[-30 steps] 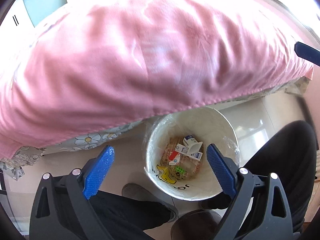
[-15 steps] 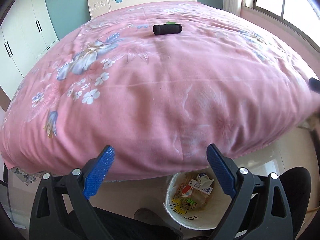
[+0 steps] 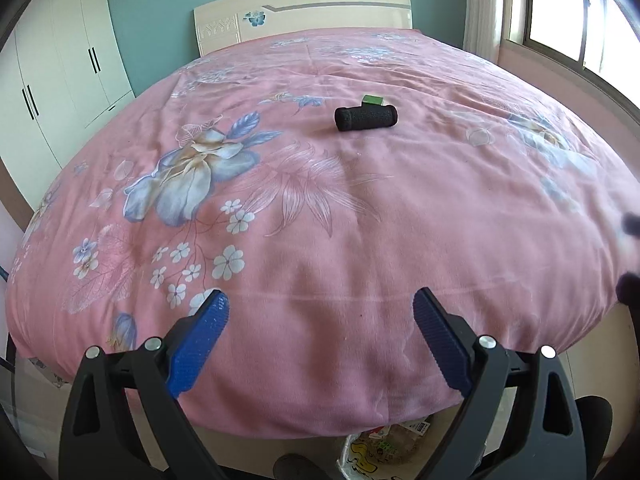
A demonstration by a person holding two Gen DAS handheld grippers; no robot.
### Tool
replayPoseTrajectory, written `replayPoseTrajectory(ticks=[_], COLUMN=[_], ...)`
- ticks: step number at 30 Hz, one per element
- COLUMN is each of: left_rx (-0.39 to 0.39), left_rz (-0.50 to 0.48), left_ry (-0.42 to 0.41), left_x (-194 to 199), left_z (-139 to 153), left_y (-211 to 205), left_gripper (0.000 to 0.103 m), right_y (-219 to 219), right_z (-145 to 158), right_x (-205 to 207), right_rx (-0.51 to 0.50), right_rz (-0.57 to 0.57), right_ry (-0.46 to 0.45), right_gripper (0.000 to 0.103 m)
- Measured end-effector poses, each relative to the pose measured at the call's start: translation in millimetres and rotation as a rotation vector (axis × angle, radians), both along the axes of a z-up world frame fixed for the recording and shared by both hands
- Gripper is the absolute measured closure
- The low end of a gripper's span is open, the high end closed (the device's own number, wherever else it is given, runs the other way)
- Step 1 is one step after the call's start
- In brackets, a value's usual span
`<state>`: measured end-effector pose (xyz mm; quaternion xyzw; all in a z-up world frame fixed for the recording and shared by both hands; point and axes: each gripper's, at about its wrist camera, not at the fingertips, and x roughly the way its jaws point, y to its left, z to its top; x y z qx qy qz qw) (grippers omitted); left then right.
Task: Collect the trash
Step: 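Move both open grippers from the bin toward the black grip and green cube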
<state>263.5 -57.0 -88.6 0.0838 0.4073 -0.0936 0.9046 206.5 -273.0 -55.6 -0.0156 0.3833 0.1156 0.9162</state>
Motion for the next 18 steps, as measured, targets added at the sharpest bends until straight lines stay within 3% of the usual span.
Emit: replayPoseTrajectory(ticks=[5, 9, 18], left_rx=[0.016, -0.046, -0.046], left_rz=[-0.034, -0.035, -0.042], left_ry=[-0.017, 0.009, 0.025], left_x=[30, 57, 115], left_z=[0, 1, -2], left_y=[-9, -15, -64], left_gripper=[0.008, 0.008, 0.008], right_y=[-14, -28, -56], right_z=[-4, -9, -8], right_x=[24, 44, 105], right_rx=[-0.028, -0.027, -0.011], right_rz=[-0.006, -0.025, -0.007], right_ry=[0.005, 0.020, 0.016], right_gripper=[0.012, 0.012, 0.012])
